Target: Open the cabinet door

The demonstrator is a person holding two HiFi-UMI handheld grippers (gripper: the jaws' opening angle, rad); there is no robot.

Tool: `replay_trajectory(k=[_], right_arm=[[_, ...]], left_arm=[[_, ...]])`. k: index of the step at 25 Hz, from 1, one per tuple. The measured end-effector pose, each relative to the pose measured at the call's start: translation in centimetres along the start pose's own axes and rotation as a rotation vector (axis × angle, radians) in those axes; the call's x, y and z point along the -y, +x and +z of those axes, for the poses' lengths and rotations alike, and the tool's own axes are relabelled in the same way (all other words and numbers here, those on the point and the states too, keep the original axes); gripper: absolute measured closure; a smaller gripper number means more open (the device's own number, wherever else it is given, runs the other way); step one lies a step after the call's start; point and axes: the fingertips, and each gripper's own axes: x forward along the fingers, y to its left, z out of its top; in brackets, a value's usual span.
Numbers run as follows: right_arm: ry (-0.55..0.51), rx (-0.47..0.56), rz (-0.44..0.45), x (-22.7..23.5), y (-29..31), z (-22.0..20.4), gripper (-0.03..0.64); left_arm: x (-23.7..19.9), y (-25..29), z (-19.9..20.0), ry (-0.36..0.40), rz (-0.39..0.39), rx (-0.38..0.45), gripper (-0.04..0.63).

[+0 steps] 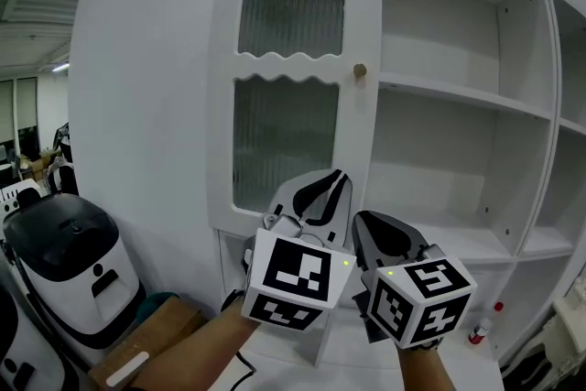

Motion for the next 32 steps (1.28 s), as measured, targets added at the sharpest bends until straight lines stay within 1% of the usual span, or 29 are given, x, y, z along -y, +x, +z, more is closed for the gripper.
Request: replay_trajectory(k=[3,7,10,13,16,19,25,28,32], right_arm=[[-0.007,0.003,0.047,0.3,0.5,0.1,0.595],[-0.005,0.01,0.095,0.8,1.0,0.1,0.595],[0.003,0.023,0.125,1.3,1.0,0.4,0.595],[0.011,0.051,0.153,1.5,1.0,1.2,0.595],[0.005,0.067,0.171,1.7,1.1,1.8,0.594],[0.02,0.078,0.197,1.7,1.2,2.2,0.595],[0.018,0.098,0.24,1.9,0.7,3.0,0.595],[0.015,0.102,0.254,2.2,0.3,2.9,0.595],[0.025,0.119,0.267,3.2,-0.1,3.0,0.595]], left_arm=[[-0.6,0.8,0.6,0.024,0.035,0.011,0.58],[-1.2,2.3,1.1,0.066,0.067,0.005,0.575],[-1.2,3.3,2.0,0.091,0.076,0.005,0.539],[-1.8,4.0,3.0,0.126,0.105,0.015,0.528],[-2.6,4.6,3.9,0.13,0.128,0.022,0.528],[-2.9,5.4,5.1,0.14,0.145,0.033,0.528],[-3.4,7.1,6.7,0.221,0.196,0.03,0.511],[-4.3,7.7,6.8,0.223,0.237,0.024,0.502],[-5.6,8.9,7.1,0.23,0.269,0.006,0.488]])
